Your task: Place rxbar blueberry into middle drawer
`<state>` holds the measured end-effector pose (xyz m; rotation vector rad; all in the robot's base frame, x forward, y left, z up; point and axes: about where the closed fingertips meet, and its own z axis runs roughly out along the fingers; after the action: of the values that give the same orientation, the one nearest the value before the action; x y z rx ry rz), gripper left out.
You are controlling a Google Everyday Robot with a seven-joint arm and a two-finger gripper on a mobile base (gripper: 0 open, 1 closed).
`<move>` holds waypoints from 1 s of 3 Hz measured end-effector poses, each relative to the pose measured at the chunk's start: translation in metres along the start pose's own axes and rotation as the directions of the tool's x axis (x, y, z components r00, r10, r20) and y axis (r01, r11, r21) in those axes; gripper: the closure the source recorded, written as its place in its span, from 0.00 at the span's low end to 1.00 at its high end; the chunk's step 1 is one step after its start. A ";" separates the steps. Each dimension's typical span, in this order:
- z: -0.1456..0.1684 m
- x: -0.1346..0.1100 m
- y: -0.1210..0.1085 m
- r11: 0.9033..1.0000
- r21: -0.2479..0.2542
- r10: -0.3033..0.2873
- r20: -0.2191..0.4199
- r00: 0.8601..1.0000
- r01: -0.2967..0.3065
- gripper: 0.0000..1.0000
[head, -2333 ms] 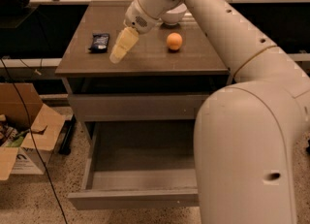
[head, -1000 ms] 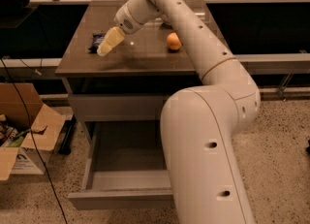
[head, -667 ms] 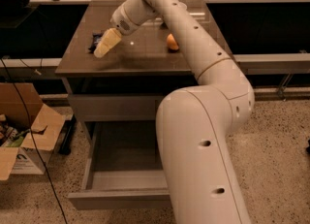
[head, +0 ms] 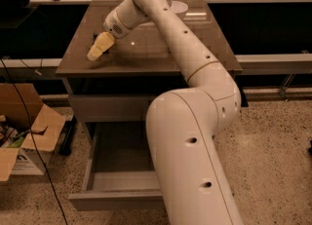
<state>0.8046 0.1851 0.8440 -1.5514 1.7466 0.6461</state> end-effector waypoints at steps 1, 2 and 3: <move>0.017 -0.002 -0.001 1.000 -0.020 0.004 0.014 1.000 -0.004 0.00; 0.023 -0.001 -0.006 1.000 -0.018 0.015 0.019 1.000 -0.015 0.16; 0.020 0.001 -0.015 1.000 0.006 0.027 0.021 0.999 -0.027 0.40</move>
Offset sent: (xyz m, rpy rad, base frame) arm 0.0343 0.0140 -0.0066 0.0320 0.0185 -0.0123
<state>0.8223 0.1967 0.8320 -1.5136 1.7549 0.6676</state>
